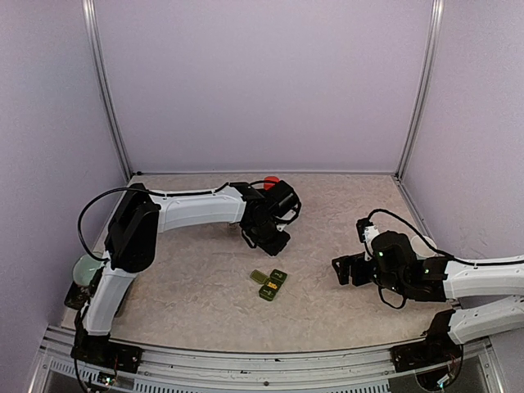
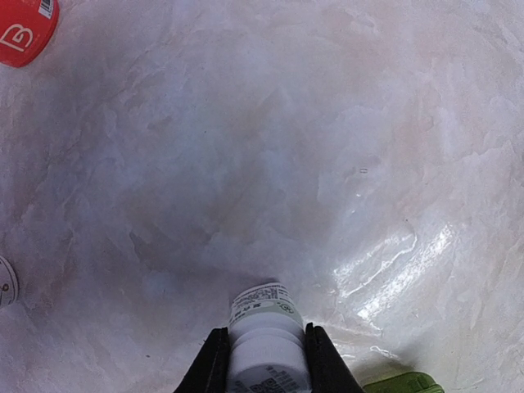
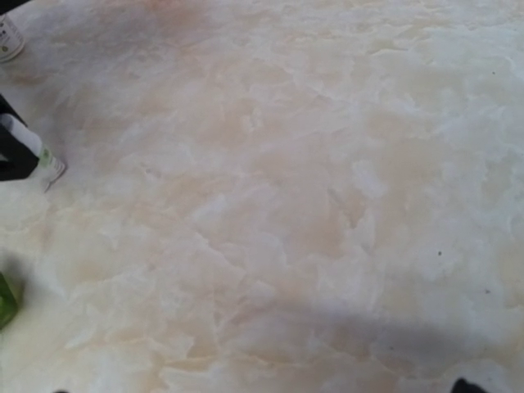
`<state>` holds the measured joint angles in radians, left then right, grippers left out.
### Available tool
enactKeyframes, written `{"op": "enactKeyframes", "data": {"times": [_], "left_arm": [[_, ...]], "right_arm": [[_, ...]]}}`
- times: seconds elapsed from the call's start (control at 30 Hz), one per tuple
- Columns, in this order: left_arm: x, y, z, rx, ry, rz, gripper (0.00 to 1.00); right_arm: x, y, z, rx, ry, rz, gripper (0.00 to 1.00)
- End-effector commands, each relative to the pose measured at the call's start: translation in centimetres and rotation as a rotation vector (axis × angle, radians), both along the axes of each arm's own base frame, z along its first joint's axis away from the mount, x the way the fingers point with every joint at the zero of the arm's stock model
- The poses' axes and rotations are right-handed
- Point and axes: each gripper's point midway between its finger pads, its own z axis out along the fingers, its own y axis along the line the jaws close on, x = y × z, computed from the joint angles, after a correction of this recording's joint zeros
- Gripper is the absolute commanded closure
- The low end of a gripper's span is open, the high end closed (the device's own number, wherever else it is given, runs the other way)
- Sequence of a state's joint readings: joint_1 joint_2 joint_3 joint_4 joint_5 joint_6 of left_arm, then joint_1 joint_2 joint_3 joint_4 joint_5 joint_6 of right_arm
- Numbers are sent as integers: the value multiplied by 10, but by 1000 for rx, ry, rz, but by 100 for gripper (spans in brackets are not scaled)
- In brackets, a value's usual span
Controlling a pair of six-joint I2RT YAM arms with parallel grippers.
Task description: Sort the pills into containers
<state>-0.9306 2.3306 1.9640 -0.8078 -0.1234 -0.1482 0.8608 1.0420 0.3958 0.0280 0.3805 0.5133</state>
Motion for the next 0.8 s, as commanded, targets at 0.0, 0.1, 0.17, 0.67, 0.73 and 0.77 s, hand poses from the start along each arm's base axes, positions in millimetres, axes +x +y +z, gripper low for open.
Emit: {"op": "enactKeyframes", "data": {"times": [0.0,0.1,0.17,0.67,0.73,0.77], "left_arm": [[4,0,12,-20,-18,0,78],[2,-2,20,-40,-16,-5,78],[1,-5,30,-58,-22,-10,78],[-40,-44,130,-209,-55,-119,78],[-48,-49,143,-238,-51,-132,78],[-51,-51,148,-249,-50,-136,78]], "right_arm": [[3,2,9,29,-23,7,0],[0,15,14,41,-43,89,0],[-3,26,20,47,-78,161,0],[-10,74,53,24,-386,489,2],[-8,76,52,12,-418,495,2],[-6,77,54,10,-441,494,1]]}}
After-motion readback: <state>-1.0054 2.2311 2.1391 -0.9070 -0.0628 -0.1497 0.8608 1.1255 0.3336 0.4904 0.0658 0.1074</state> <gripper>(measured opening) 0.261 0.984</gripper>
